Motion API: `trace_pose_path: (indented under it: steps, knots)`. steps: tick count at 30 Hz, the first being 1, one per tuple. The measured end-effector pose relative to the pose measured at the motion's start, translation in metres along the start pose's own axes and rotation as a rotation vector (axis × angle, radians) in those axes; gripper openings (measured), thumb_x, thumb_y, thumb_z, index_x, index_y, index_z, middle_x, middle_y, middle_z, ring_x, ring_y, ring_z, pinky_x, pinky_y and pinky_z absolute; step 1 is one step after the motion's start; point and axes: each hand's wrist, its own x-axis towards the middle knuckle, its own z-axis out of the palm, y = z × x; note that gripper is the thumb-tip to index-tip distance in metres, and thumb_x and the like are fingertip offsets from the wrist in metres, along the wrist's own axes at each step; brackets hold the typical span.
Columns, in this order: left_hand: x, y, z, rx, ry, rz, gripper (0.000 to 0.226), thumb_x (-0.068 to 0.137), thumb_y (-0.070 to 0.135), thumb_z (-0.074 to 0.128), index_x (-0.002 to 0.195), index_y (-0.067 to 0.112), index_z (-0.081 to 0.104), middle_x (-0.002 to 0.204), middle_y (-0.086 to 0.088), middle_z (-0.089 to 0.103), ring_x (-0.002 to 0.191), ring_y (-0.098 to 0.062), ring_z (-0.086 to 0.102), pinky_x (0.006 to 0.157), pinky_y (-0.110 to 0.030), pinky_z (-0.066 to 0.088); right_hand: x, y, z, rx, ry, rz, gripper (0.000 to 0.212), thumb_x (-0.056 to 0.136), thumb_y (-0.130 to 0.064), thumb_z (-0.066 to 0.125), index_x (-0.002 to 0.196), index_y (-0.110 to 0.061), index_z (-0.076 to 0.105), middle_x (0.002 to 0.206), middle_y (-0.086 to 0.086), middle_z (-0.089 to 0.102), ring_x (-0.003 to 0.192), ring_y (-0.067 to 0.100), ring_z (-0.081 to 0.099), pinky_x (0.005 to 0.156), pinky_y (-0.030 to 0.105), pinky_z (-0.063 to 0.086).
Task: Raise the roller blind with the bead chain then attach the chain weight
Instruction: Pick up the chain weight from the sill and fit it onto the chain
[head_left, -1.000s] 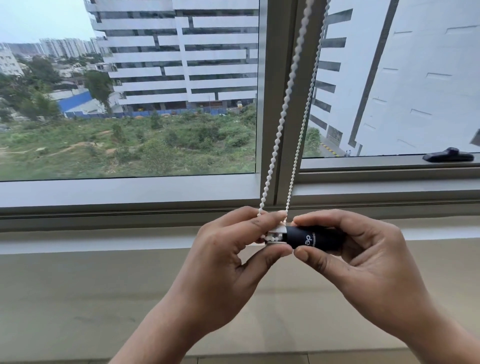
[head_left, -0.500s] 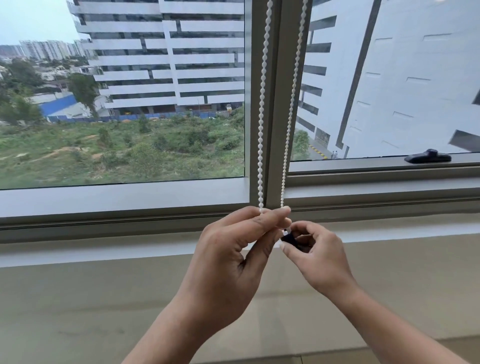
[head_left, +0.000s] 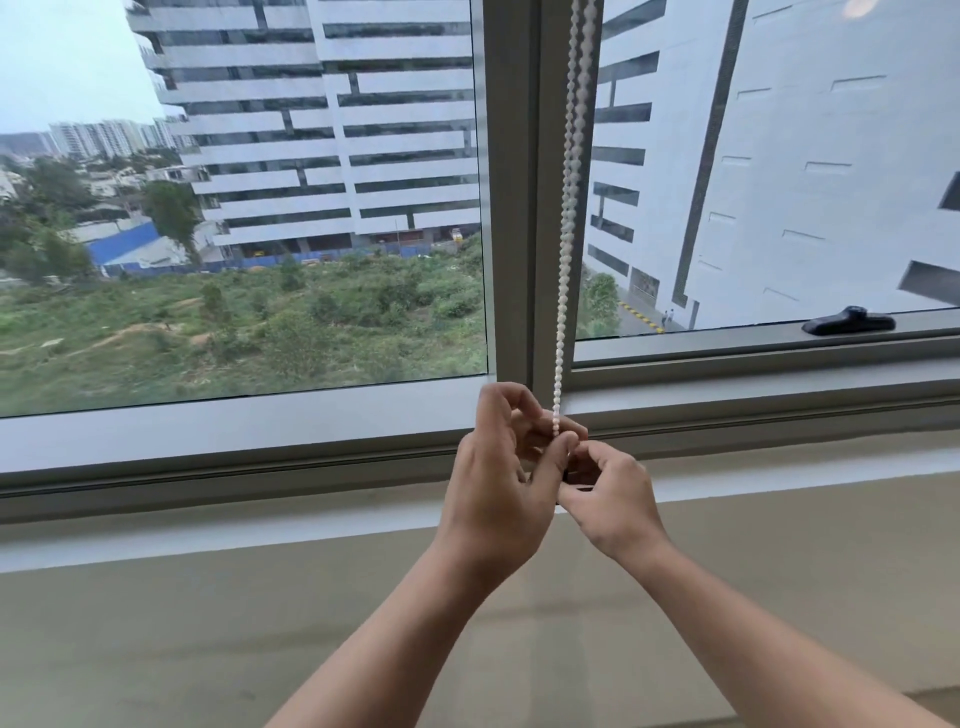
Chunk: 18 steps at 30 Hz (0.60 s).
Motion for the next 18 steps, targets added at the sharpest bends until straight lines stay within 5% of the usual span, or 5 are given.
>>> trace_pose_path:
  steps: [5,8,12,18]
  knots:
    - [0.005,-0.031,0.007,0.139,0.050,-0.152,0.035,0.077,0.008,0.078,0.090,0.026,0.051,0.084,0.003,0.070,0.078,-0.017,0.070,0.072,-0.042,0.059,-0.002,0.010,0.003,0.006,-0.032,0.045,0.024,0.068,-0.013,0.083,0.074,-0.029,0.066,0.067,-0.024,0.072,0.058,-0.001,0.069,0.058,0.011,0.054]
    - [0.003,-0.046,0.013,0.250,0.045,-0.266,0.030,0.075,0.016,0.081,0.086,0.031,0.057,0.085,0.011,0.067,0.085,-0.006,0.066,0.075,-0.036,0.056,-0.004,0.015,0.005,-0.005,-0.036,0.052,0.024,0.067,-0.011,0.081,0.074,-0.029,0.067,0.070,-0.022,0.073,0.058,-0.002,0.070,0.056,0.011,0.054]
    - [-0.004,-0.065,0.021,0.379,-0.009,-0.425,0.026,0.076,0.028,0.080,0.100,0.023,0.070,0.094,0.012,0.070,0.088,-0.006,0.065,0.080,-0.027,0.055,-0.005,0.019,0.005,0.010,-0.027,0.079,0.018,0.073,-0.012,0.078,0.081,-0.025,0.068,0.068,-0.007,0.075,0.061,0.004,0.073,0.063,0.029,0.061]
    - [-0.018,-0.076,0.026,0.325,-0.065,-0.444,0.012,0.081,0.019,0.072,0.090,0.026,0.075,0.075,0.017,0.071,0.076,-0.001,0.068,0.077,-0.025,0.057,-0.010,0.016,0.005,-0.047,-0.019,0.063,0.021,0.070,-0.016,0.079,0.085,-0.026,0.070,0.073,-0.011,0.076,0.066,-0.004,0.070,0.066,0.025,0.059]
